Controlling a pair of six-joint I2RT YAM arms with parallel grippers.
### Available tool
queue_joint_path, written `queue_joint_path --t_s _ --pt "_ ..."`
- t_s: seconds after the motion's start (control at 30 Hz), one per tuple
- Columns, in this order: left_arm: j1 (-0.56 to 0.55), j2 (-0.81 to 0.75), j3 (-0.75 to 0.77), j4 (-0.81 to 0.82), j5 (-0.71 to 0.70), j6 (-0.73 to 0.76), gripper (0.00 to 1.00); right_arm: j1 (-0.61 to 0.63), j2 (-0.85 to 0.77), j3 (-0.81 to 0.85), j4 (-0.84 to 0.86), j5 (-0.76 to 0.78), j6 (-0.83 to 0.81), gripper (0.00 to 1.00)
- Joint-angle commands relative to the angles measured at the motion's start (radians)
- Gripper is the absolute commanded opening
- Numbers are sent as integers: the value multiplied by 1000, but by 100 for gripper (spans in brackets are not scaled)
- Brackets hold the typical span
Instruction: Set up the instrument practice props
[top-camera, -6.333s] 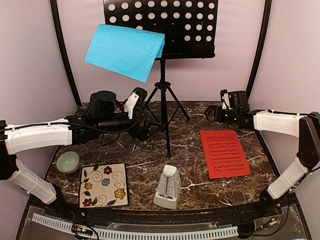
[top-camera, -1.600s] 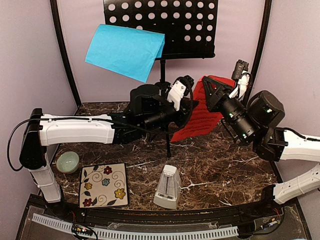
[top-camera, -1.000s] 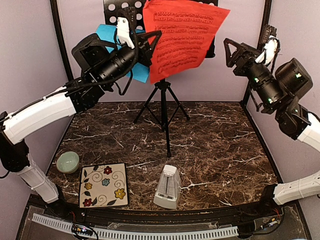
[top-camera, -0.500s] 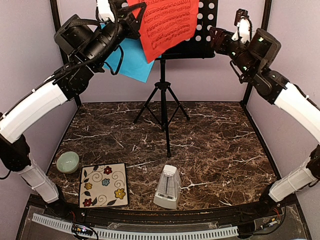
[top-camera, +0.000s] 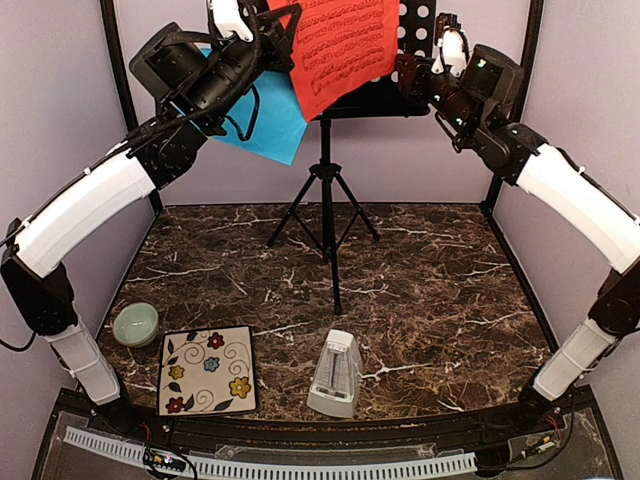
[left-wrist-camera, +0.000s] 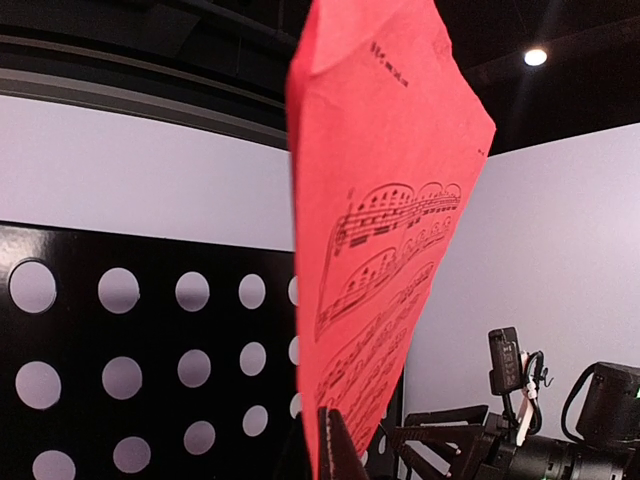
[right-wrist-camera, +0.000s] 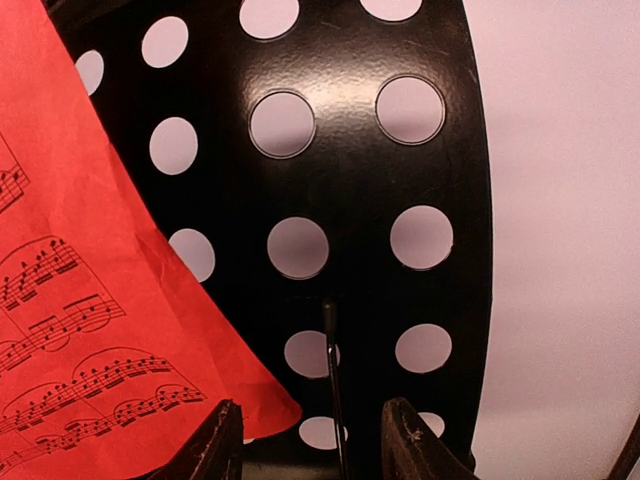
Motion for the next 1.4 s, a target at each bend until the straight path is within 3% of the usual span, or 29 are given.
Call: queue_joint_path --t_s 0.0,0.23,0.43,0.77,1.37 --pt "10 5 61 10 8 24 0 -11 23 55 5 28 -46 46" --pt "15 35 95 -4 -2 35 0 -13 63 58 24 48 -93 21" --pt "22 47 106 -6 -27 44 0 -15 39 -38 142 35 -134 0" --pt "24 77 143 0 -65 69 0 -16 -28 -165 310 -17 -175 0" --pt "27 215 338 -52 -86 117 0 -18 -34 -257 451 -25 -248 0"
